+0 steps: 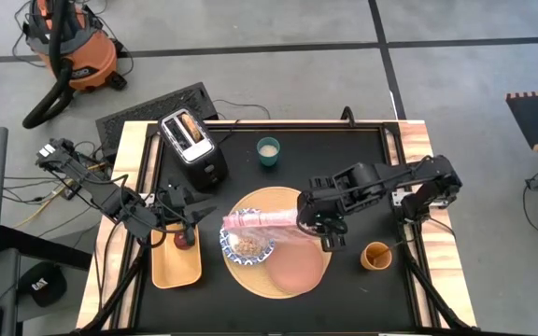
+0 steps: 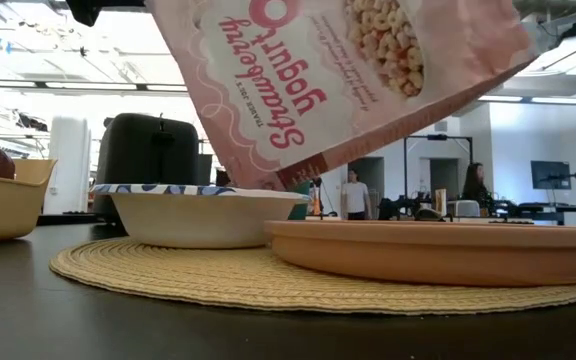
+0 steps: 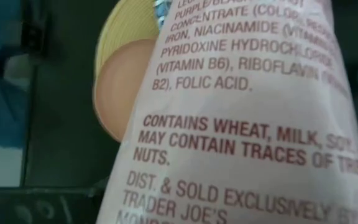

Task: Arrange a breakfast setting
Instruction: Pour the cereal into the bowl

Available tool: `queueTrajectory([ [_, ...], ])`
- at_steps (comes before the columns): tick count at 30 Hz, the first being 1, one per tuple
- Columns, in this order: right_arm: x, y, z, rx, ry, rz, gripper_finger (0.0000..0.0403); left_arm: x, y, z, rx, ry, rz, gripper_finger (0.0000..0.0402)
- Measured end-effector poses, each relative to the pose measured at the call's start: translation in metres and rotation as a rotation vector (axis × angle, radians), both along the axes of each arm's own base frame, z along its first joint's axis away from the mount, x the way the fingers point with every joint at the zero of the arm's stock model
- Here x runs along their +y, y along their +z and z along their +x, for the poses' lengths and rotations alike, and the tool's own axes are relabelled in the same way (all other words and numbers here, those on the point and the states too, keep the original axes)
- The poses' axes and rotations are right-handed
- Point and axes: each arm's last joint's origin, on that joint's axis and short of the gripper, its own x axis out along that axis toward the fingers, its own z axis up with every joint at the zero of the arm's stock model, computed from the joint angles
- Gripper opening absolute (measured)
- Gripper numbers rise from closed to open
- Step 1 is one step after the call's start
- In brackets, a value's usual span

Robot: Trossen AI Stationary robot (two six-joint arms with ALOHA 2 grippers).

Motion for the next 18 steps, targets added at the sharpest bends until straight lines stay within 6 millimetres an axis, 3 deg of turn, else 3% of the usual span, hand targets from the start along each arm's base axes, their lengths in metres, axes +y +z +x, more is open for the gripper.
queueTrajectory([
  [18, 0.0024, 0.0002, -0.0005, -0.003, 0.008, -0.001, 0.0199, 0.0, 0.0, 0.0001, 0.0, 0.0, 0.001, 0.0141],
])
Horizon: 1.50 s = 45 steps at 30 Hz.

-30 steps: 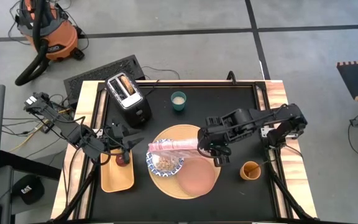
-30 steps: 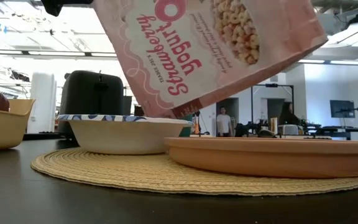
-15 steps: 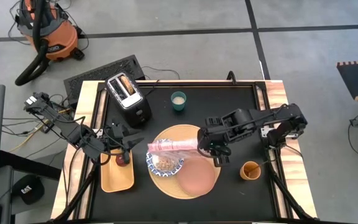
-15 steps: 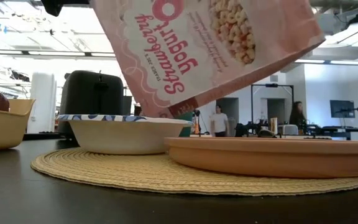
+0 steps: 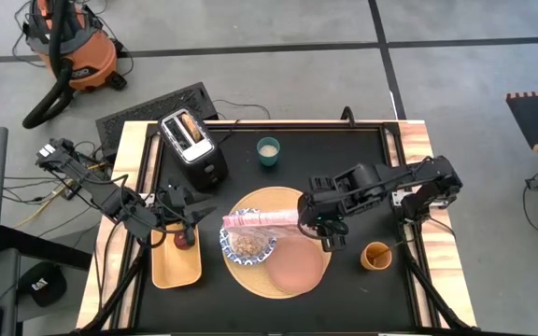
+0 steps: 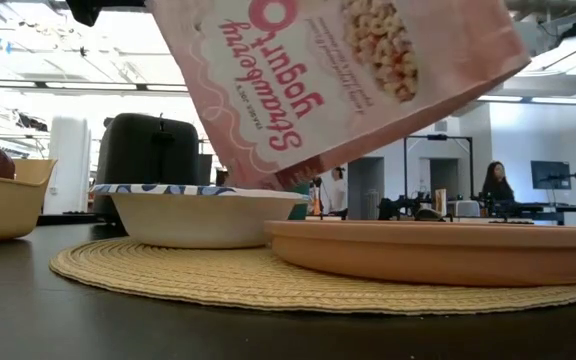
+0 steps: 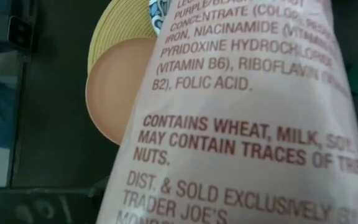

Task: Arrange a breakfast setting
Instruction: Pour the cereal into the bowl

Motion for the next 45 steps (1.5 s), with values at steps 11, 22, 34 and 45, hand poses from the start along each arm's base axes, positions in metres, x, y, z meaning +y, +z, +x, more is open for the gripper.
queueTrajectory([
  [11, 0.0, -0.0002, -0.0004, 0.004, 0.0, -0.005, 0.0199, 0.0, 0.0, 0.0, 0.0, 0.0, 0.001, 0.0141],
  [22, -0.0006, -0.0005, -0.0008, 0.015, 0.007, 0.009, 0.0199, -0.0001, 0.0, 0.0, 0.0, -0.001, 0.001, 0.0141],
  [34, -0.002, -0.0006, -0.0009, 0.016, -0.004, -0.004, 0.0199, 0.0, 0.0, 0.0, 0.001, -0.001, 0.001, 0.0141],
  [45, -0.0026, -0.0005, 0.0002, 0.013, 0.009, 0.015, 0.0199, 0.0, -0.0001, 0.0, 0.001, 0.0, 0.001, 0.0141],
])
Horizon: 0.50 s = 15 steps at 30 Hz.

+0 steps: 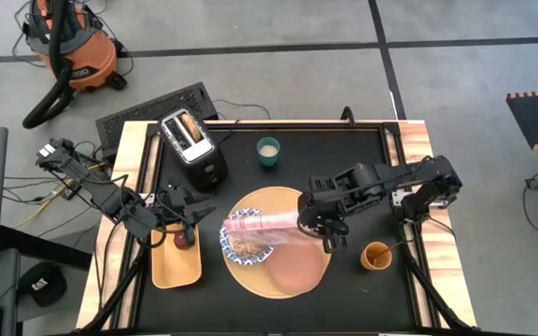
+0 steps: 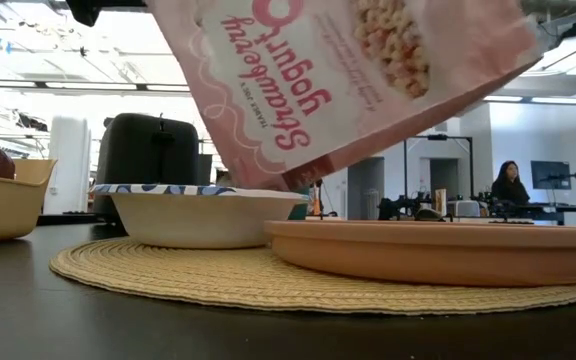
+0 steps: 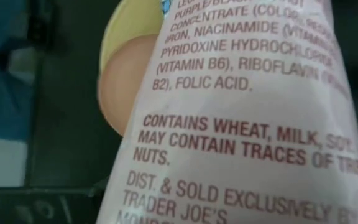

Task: Arrange a breakfast setting
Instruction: Pour the cereal into the bowl

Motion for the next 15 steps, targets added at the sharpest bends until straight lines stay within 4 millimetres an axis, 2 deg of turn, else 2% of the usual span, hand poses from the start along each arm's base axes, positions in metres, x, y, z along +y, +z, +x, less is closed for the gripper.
queueTrajectory([
  [4, 0.001, 0.001, -0.003, 0.004, -0.003, -0.01, 0.0199, 0.0, 0.0, 0.0, 0.001, 0.0, 0.0, 0.0141],
  [15, -0.001, 0.035, -0.036, -0.154, -0.004, 0.019, 0.0199, 0.0, 0.0, 0.0, -0.003, 0.0, -0.003, 0.0141],
])
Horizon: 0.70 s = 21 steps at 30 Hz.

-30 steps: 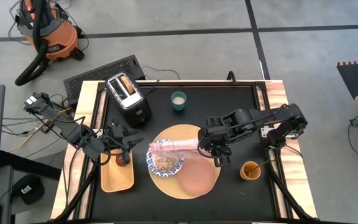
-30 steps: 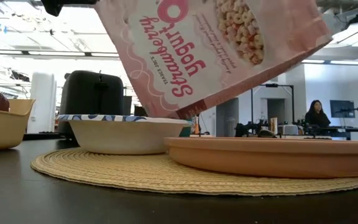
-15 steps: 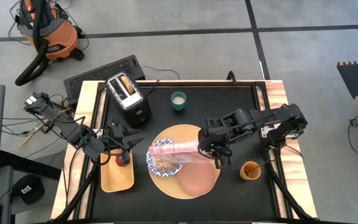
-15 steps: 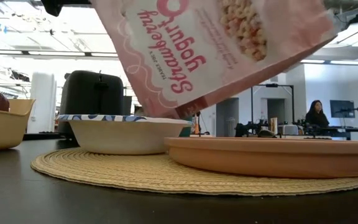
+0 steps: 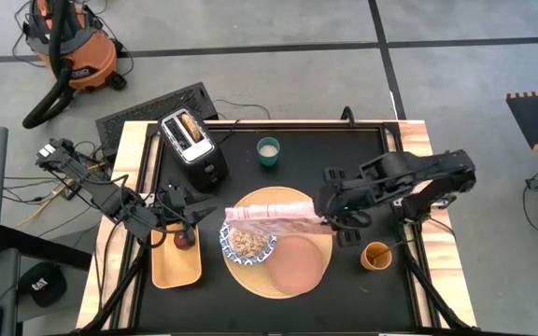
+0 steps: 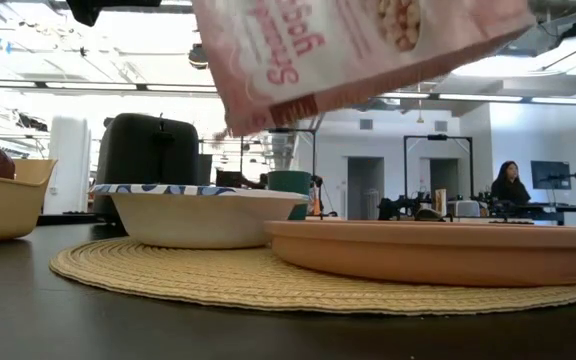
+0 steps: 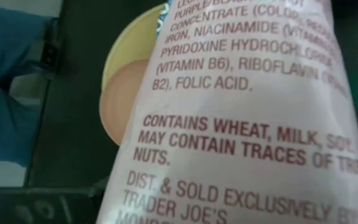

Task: Arrange a breakfast setting
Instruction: Pour the cereal into the bowl

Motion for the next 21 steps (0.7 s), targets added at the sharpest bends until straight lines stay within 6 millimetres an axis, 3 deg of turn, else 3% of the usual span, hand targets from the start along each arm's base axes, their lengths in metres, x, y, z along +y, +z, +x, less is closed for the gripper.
queueTrajectory([
  [9, 0.002, 0.009, -0.018, -0.061, 0.032, 0.017, 0.0199, 0.0, 0.002, 0.001, -0.019, 0.0, -0.013, 0.0141],
  [15, -0.004, -0.005, -0.038, -0.119, 0.025, 0.035, 0.0199, -0.002, 0.0, 0.002, -0.015, 0.001, -0.019, 0.0141],
  [21, -0.016, -0.023, -0.071, -0.236, 0.0, 0.068, 0.0199, -0.003, -0.004, 0.008, -0.005, 0.019, -0.023, 0.0141],
])
